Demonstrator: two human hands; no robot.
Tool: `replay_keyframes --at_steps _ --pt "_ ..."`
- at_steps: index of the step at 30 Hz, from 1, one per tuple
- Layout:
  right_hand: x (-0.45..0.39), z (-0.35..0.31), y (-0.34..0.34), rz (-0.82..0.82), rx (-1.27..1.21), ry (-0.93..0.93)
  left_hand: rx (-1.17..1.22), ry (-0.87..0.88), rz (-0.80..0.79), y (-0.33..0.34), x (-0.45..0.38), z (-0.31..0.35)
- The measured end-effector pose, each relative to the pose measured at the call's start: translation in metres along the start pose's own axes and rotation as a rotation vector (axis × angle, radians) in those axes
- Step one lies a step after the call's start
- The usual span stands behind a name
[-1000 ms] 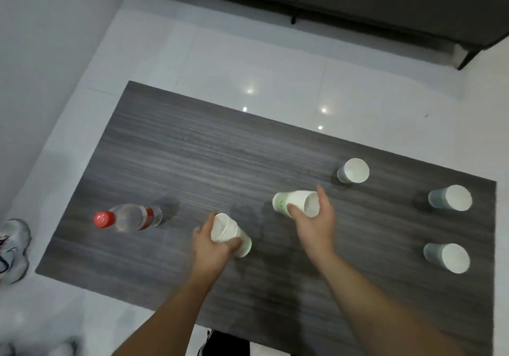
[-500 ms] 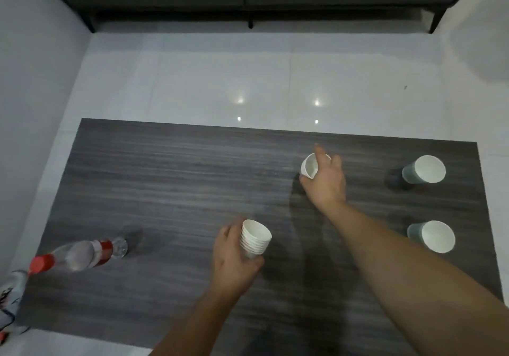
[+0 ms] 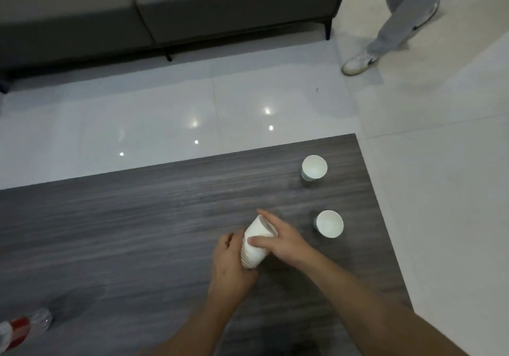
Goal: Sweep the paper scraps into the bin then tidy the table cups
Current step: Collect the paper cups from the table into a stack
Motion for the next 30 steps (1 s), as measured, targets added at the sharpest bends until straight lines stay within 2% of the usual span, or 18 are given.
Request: replay_keyframes --at_steps 2,3,4,5,6,7,8,10,12,16,18,20,24,26,28,30 --pt "0.009 0.0 -0.015 -0.108 0.055 0.014 0.043 0.03 -0.026 0.015 -0.001 0.017" --pt "0.012 0.0 -0.024 -0.084 0.071 0.009 0.054 0.02 -0.037 0.021 -0.002 0.023" --pt "0.013 0.001 -0.035 0.052 0.115 0.018 0.063 -0.003 -0.035 0.026 -0.003 0.028" --pt "0.012 0.005 -0.048 0.285 0.22 0.054 0.075 -0.029 -0.023 0.03 -0.004 0.032" --pt "0.013 0.01 -0.061 0.513 0.413 0.141 0.088 -0.057 -0.007 0.032 -0.005 0.034" --pt "0.015 0.015 -0.072 0.635 0.602 0.261 0.1 -0.085 0.007 0.034 -0.006 0.037" --pt "0.018 0.023 -0.079 0.643 0.688 0.377 0.112 -0.109 0.013 0.034 -0.007 0.039" --pt "0.021 0.045 -0.088 0.498 0.67 0.504 0.128 -0.125 0.009 0.033 -0.01 0.04" --pt "0.023 0.06 -0.094 0.467 0.587 0.423 0.131 -0.129 0.016 0.029 -0.013 0.039" --pt "0.015 0.027 -0.107 0.86 0.525 -0.02 0.128 -0.18 0.058 0.016 -0.015 0.032" --pt "0.002 -0.005 -0.123 1.002 0.57 -0.144 0.124 -0.181 0.073 0.011 -0.014 0.027" --pt "-0.018 -0.028 -0.142 0.949 0.692 -0.083 0.13 -0.187 0.103 0.006 -0.012 0.021" --pt "-0.053 -0.021 -0.162 0.554 0.85 0.216 0.149 -0.162 0.16 -0.004 -0.002 0.003" --pt "-0.058 -0.009 -0.152 0.439 0.872 0.296 0.147 -0.173 0.182 -0.009 0.008 -0.014" --pt "-0.055 -0.001 -0.122 0.421 0.775 0.314 0.145 -0.205 0.181 -0.014 0.02 -0.032" --pt "-0.051 -0.002 -0.077 0.378 0.498 0.242 0.169 -0.266 0.173 -0.019 0.032 -0.049"
Point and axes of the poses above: each hand's wrist, its own x-axis away from the middle knuckle, its own y-axis out of the palm, z = x × y, the point moved 1 cm from there along -x, towards the middle knuckle, and after that the axes turned 15 degrees about -z, right-handed, at the moved point
